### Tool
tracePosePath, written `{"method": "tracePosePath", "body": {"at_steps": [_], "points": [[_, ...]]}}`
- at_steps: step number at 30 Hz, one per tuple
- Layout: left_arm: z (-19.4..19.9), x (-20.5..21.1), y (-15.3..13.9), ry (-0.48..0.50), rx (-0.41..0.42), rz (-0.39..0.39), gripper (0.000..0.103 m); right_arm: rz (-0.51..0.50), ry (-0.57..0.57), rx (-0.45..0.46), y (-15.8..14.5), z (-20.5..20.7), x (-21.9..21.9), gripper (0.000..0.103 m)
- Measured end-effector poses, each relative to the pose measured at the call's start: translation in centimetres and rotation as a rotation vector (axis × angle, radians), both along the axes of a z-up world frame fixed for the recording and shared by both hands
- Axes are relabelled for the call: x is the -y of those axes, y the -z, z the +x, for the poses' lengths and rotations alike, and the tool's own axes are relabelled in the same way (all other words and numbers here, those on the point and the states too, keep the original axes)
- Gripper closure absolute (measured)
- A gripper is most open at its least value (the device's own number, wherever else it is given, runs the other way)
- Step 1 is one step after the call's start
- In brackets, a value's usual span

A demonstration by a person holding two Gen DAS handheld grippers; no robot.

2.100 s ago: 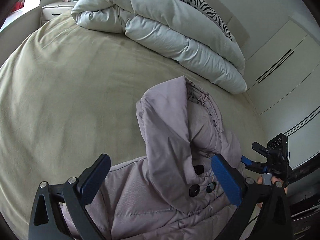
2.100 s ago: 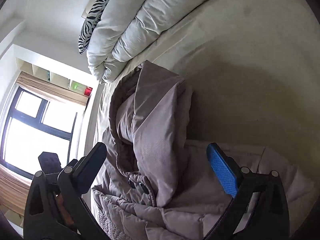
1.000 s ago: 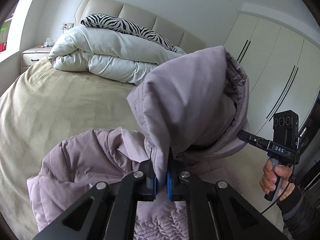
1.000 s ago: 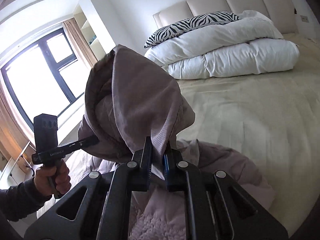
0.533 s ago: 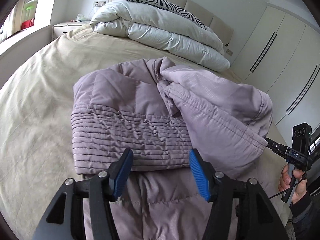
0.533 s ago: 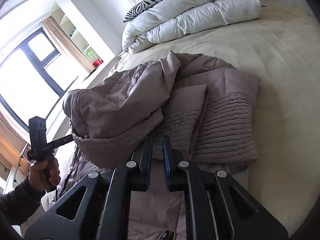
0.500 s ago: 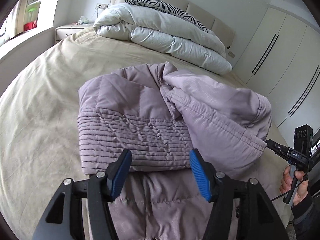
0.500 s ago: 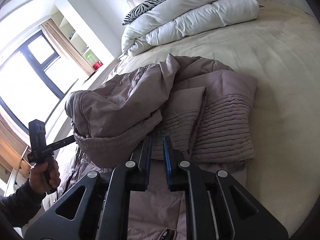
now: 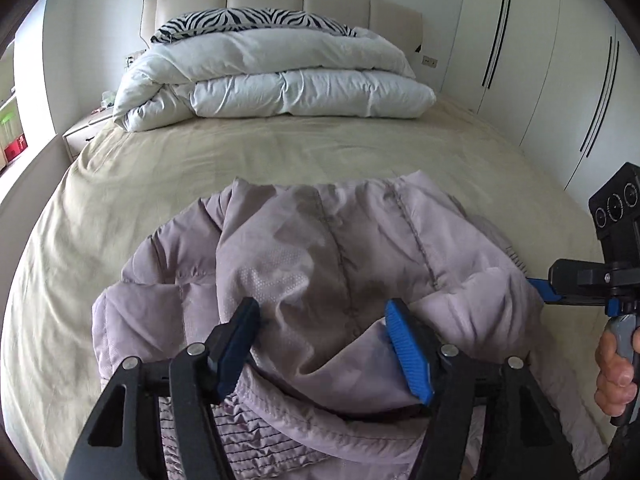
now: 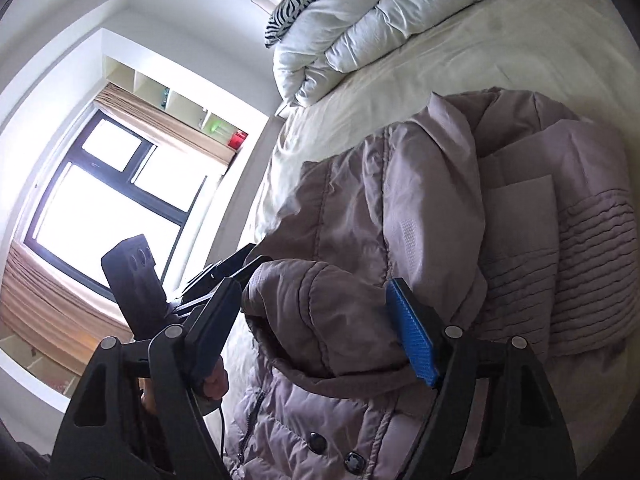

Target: Fold large clothes

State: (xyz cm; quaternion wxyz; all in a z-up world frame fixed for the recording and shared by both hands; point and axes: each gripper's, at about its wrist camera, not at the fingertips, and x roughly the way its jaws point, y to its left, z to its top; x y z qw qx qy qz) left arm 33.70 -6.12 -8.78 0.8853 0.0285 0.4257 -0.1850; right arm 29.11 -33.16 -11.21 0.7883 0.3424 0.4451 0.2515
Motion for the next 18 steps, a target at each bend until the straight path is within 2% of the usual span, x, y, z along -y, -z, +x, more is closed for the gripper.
{"method": "tracePosePath", "body": {"at_steps": [2, 3, 4, 6, 8, 11, 13, 15, 18], "points": [[0.1, -0.5, 2.6, -0.019, -0.027, 0.025, 0.037, -0.05, -0.001, -0.082, 2.7, 1.2, -0.7, 0.039], [0.1, -0.7, 3.5, -0.02, -0.031, 0.028, 0.037, -0.068, 0.002, -0.116, 4.0, 1.7, -0.9, 0.049], [0.2, -0.9, 4.1, -0.017, -0.028, 0.028, 0.037, -0.074, 0.003, -0.138, 5.2, 2.1, -1.0, 0.054], [0.3, -0.9, 5.0, -0.008, -0.014, 0.044, 0.037, -0.063, 0.002, -0.142, 6.9, 2.8, -1.1, 0.059], [0.7, -0.8, 6.0, -0.001, -0.002, 0.05, 0.037, -0.071, 0.007, -0.119, 7.5, 3.0, -1.5, 0.06], [1.2, -0.7, 6.5, -0.011, -0.003, 0.039, 0.037, -0.158, -0.024, -0.065, 7.6, 3.2, -2.8, 0.061], [1.0, -0.9, 5.9, -0.019, -0.003, 0.022, 0.037, -0.148, -0.026, -0.082, 7.3, 3.4, -2.7, 0.061], [0.1, -1.5, 4.3, -0.057, 0.004, -0.003, 0.037, -0.139, 0.005, -0.086, 5.7, 3.2, -2.2, 0.06], [-1.7, -2.3, 1.8, -0.096, 0.058, -0.076, 0.037, -0.148, 0.035, 0.006, 2.0, 2.9, -1.4, 0.058]]}}
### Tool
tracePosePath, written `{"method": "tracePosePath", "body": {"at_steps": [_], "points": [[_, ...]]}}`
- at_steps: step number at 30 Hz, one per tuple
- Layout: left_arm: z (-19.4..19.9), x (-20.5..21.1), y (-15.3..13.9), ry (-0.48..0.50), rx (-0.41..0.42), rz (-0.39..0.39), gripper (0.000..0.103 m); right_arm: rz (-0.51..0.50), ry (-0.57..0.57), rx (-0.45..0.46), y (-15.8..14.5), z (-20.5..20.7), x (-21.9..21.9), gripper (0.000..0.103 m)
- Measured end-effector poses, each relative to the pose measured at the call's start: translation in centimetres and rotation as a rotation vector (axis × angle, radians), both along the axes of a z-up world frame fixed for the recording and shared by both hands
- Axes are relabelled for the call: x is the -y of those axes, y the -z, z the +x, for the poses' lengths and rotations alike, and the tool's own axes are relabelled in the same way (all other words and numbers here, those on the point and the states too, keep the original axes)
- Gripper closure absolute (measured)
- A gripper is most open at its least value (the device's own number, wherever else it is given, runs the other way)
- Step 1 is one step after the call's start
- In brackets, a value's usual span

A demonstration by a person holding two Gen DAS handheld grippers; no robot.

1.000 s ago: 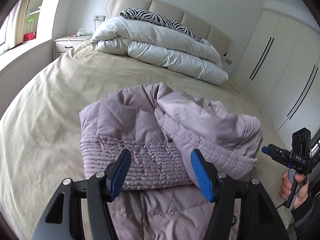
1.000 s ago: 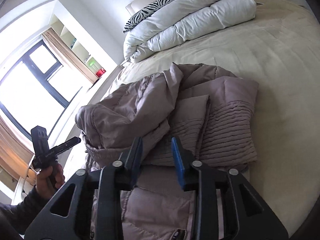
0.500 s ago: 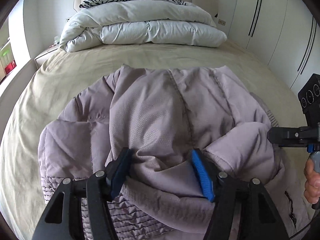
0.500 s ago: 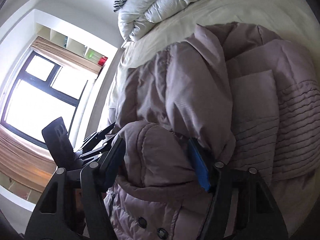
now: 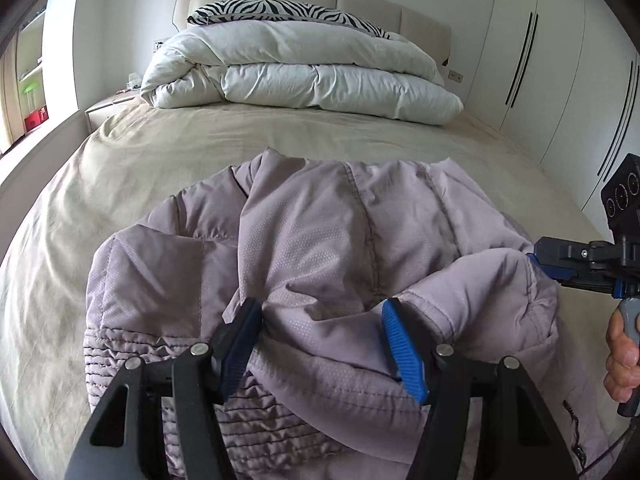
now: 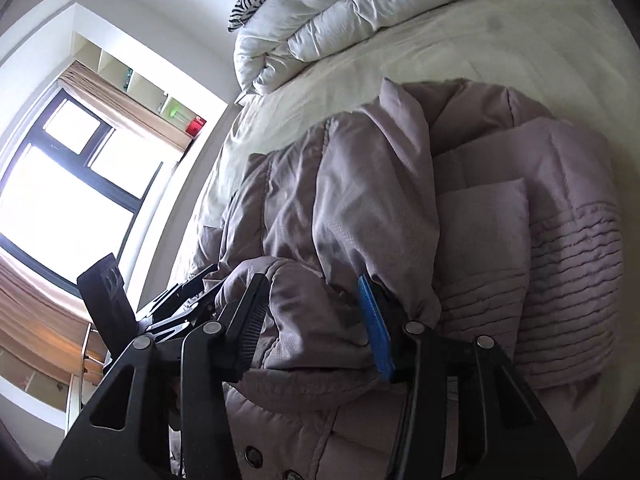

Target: Fold large clothes

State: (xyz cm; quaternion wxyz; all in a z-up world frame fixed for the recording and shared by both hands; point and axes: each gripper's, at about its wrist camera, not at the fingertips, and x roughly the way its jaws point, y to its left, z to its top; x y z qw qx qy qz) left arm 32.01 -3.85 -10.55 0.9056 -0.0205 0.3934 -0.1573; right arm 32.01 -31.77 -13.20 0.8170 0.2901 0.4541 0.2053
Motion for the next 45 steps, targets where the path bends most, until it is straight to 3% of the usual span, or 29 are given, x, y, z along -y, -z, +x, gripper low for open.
{"method": "tracePosePath", "body": {"at_steps": [2, 4, 5, 7, 9, 12, 15, 18, 21, 24, 26, 28, 31, 33, 36, 42, 45], "points": [[0.0, 0.3, -0.8, 0.0, 0.017, -0.01, 0.037, -0.021, 0.018, 0.025, -1.3, 1.1, 0.3, 0.058], [1.1, 1.4, -0.3, 0.006, 0.007, 0.062, 0.035, -0.083, 0.036, 0.026, -1.8, 3.1, 0.3, 0.058], [2.2, 1.9, 0.8, 0.007, -0.037, 0.107, 0.035, -0.134, 0.039, 0.018, -1.5, 4.2, 0.1, 0.058], [4.0, 1.4, 3.0, 0.003, -0.108, 0.089, 0.035, -0.28, 0.053, -0.032, 0.3, 6.2, 0.0, 0.058], [4.5, 1.0, 3.8, -0.009, -0.095, 0.071, 0.034, -0.343, 0.053, -0.104, 3.1, 8.2, 0.2, 0.058], [5.1, 2.6, 4.8, -0.001, -0.072, 0.16, 0.033, -0.472, 0.024, -0.09, 5.5, 9.7, -0.7, 0.059], [6.5, 3.1, 5.8, -0.009, -0.084, 0.151, 0.032, -0.583, 0.012, -0.074, 6.4, 11.0, -2.2, 0.059], [7.6, 3.0, 6.4, -0.006, -0.096, 0.124, 0.032, -0.603, 0.017, -0.093, 6.8, 12.4, -2.5, 0.059], [7.5, 2.5, 5.5, -0.004, -0.104, 0.089, 0.033, -0.616, 0.006, -0.133, 5.4, 12.9, -2.8, 0.058], [5.6, 0.2, 3.2, -0.037, -0.094, -0.02, 0.034, -0.54, 0.062, -0.102, 0.4, 11.0, -2.3, 0.058], [3.8, -1.0, 1.8, -0.062, -0.069, -0.064, 0.034, -0.526, 0.017, -0.039, -2.8, 8.6, -3.3, 0.058], [2.0, -2.3, 0.7, -0.085, -0.044, -0.094, 0.033, -0.555, -0.081, -0.024, -4.1, 7.0, -5.8, 0.058], [-0.4, -4.5, -0.4, -0.138, -0.03, -0.12, 0.033, -0.668, -0.164, -0.038, -3.4, 4.7, -9.5, 0.063], [-1.7, -5.6, -0.6, -0.151, -0.034, -0.137, 0.033, -0.705, -0.186, -0.139, -0.3, 4.9, -10.6, 0.067], [-3.2, -6.4, -0.5, -0.155, -0.045, -0.109, 0.033, -0.771, -0.181, -0.131, 2.9, 5.3, -11.5, 0.067], [-5.2, -5.7, 0.4, -0.118, -0.075, -0.104, 0.033, -0.832, -0.12, -0.046, 1.8, 4.5, -13.1, 0.067], [-6.5, -5.9, -0.1, -0.103, -0.061, -0.109, 0.033, -0.722, -0.05, -0.071, -2.7, 3.4, -11.6, 0.066]]}}
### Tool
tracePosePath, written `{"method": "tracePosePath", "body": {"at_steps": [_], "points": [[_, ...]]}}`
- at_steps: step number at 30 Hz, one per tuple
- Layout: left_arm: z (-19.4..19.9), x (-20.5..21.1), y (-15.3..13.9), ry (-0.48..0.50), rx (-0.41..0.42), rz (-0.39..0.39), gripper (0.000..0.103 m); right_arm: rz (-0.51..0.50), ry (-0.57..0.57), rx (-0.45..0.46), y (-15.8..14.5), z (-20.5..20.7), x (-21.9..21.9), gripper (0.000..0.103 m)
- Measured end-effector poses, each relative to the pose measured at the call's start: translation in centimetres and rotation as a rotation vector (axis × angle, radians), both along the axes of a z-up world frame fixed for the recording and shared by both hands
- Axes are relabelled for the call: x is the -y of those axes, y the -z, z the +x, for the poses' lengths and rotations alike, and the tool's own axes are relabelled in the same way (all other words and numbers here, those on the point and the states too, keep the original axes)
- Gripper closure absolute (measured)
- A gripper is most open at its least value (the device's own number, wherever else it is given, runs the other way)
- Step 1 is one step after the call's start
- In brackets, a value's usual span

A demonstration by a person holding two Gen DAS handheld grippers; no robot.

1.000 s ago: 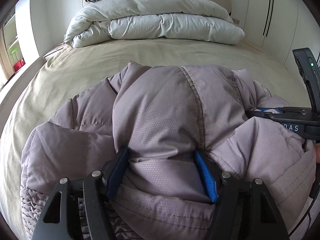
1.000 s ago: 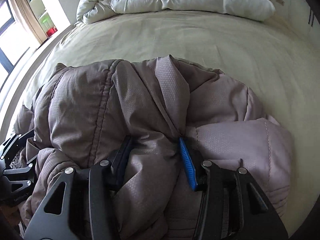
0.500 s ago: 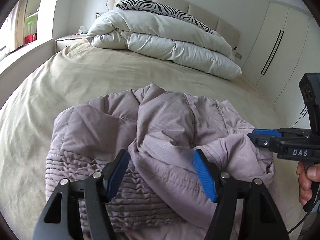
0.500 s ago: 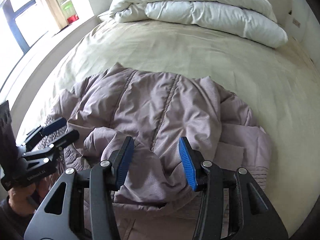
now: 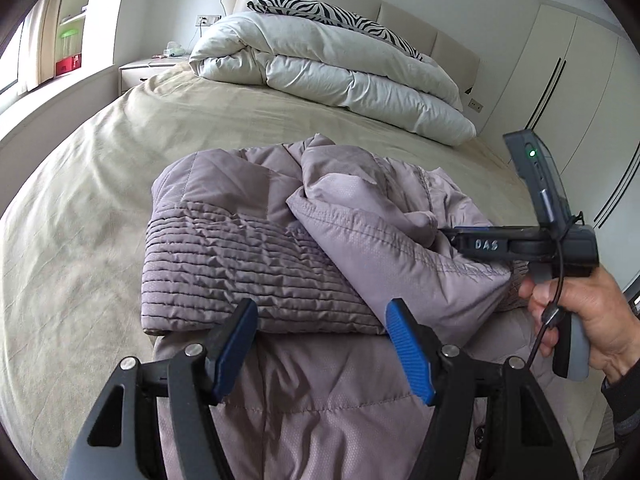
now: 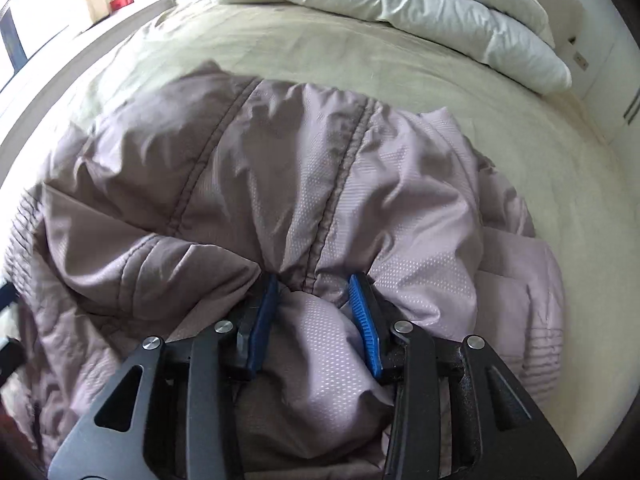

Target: Fold large clothes

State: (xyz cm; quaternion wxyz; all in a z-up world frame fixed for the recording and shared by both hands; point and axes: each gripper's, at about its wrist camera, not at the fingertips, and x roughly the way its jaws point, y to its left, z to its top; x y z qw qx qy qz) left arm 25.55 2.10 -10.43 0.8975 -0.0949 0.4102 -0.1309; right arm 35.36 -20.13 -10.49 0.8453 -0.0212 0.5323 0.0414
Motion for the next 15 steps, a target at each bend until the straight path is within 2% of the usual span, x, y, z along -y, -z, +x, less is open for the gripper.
{"method": "tracePosePath", "body": {"at_steps": [2, 3, 4, 6, 9, 11, 13, 15], "points": [[-0.6, -0.3, 0.1, -0.013, 0.002, -0.002, 0.03, 0.077, 0.053, 0.081, -4.0, -1.4, 1.0, 0.061], [-0.6, -0.4, 0.2, -0.018, -0.004, -0.011, 0.03, 0.088, 0.05, 0.115, -5.6, -2.0, 0.5, 0.054], [-0.6, -0.5, 0.4, -0.025, -0.011, -0.019, 0.03, 0.092, 0.022, 0.134, -6.8, -2.2, -0.4, 0.053], [-0.5, -0.6, 0.7, -0.032, -0.024, -0.028, 0.03, 0.064, -0.071, 0.115, -7.4, -2.2, -3.8, 0.053], [-0.7, -0.3, 0.6, -0.02, -0.018, -0.025, 0.03, 0.016, -0.17, 0.028, -3.8, -0.3, -7.8, 0.053], [-0.9, -0.4, 0.7, -0.013, -0.016, -0.012, 0.03, -0.033, -0.154, -0.036, 0.4, 0.3, -8.5, 0.053], [-1.1, -0.9, 0.8, -0.012, -0.023, -0.009, 0.03, -0.004, -0.16, 0.03, 1.5, -0.4, -8.0, 0.053], [-1.6, -1.7, 0.9, -0.027, -0.033, -0.012, 0.03, 0.018, -0.166, 0.057, 0.8, -1.3, -7.7, 0.053]]}}
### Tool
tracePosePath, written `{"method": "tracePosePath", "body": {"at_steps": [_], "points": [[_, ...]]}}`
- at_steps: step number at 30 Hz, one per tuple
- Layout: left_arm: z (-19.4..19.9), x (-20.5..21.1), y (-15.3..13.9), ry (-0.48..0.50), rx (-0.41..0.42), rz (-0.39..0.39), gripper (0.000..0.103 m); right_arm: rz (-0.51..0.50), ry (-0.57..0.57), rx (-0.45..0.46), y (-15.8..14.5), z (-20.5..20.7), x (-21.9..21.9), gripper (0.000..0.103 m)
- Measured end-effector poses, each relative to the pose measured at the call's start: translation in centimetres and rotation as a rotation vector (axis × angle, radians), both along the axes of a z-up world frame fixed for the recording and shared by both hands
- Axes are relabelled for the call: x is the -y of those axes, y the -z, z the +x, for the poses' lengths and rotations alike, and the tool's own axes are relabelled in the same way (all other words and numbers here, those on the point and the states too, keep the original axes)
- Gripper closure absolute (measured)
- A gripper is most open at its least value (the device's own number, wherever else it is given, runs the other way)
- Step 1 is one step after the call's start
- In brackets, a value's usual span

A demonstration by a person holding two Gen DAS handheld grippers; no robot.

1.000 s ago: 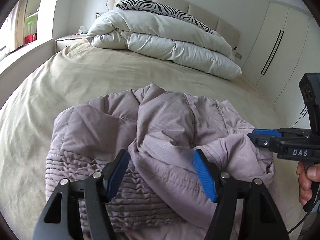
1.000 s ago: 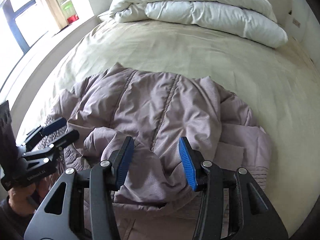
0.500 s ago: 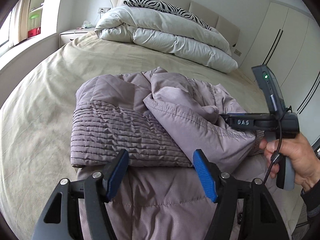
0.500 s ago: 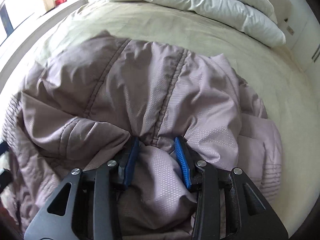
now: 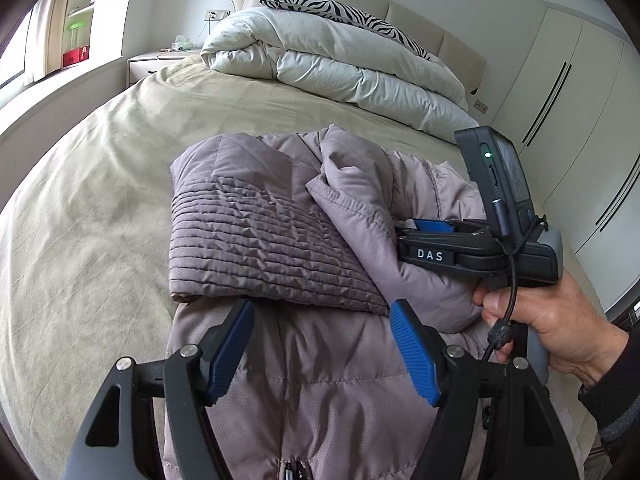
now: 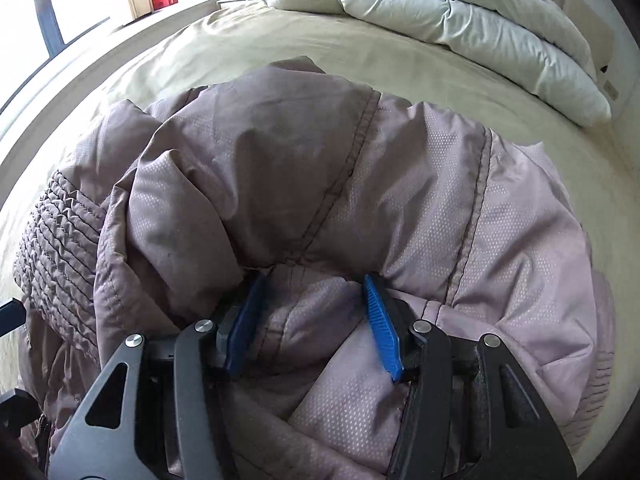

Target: Fold large clothes

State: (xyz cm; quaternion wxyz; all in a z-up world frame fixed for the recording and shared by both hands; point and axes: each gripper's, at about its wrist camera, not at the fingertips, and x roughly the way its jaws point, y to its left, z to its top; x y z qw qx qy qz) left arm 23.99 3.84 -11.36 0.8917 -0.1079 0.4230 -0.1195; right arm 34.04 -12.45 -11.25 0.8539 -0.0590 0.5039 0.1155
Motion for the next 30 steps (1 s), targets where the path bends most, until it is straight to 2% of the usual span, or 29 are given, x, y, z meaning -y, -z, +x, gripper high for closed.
{"method": "tracePosePath", "body": {"at_steps": [3, 5, 6, 7, 9, 11, 13, 16, 19, 23, 28, 30], "points": [[-1.8, -1.7, -0.3, -0.007, -0.014, -0.037, 0.026, 0.046, 0.009, 0.012, -3.1, -1.6, 1.4, 0.052], [-3.9, -3.0, -0.8, 0.001, -0.005, -0.051, 0.016, 0.139, 0.042, 0.069, -6.6, -4.2, 3.5, 0.052], [-5.2, -3.7, -1.0, 0.005, -0.001, -0.053, 0.013, 0.201, 0.042, 0.11, -8.5, -6.2, 4.5, 0.047], [-6.5, -4.4, -1.3, 0.01, 0.0, -0.056, 0.008, 0.249, 0.042, 0.151, -10.2, -8.3, 5.6, 0.037], [-9.1, -6.1, -1.6, 0.011, -0.009, -0.075, 0.005, 0.308, 0.046, 0.239, -13.1, -13.6, 8.2, 0.026], [-12.0, -8.1, -1.6, -0.007, -0.039, -0.114, 0.002, 0.347, 0.041, 0.296, -14.4, -18.7, 11.4, 0.021], [-14.9, -9.8, -1.2, -0.041, -0.085, -0.155, 0.002, 0.338, 0.058, 0.313, -15.3, -24.2, 13.6, 0.018], [-19.1, -11.6, -0.8, -0.056, -0.133, -0.175, 0.002, 0.383, 0.091, 0.295, -14.8, -31.8, 17.1, 0.018], [-22.6, -12.8, -0.2, -0.067, -0.188, -0.212, 0.002, 0.403, 0.134, 0.246, -12.4, -37.0, 20.0, 0.018], [-26.4, -13.8, 1.0, -0.035, -0.279, -0.324, 0.001, 0.442, 0.195, 0.132, -7.9, -41.7, 23.4, 0.018], [-29.4, -13.6, 1.3, 0.011, -0.318, -0.325, 0.0, 0.551, 0.368, -0.001, -3.1, -47.2, 28.4, 0.018], [-30.0, -13.1, 1.8, 0.031, -0.342, -0.334, 0.0, 0.534, 0.412, -0.024, -1.5, -48.6, 29.9, 0.018]]}}
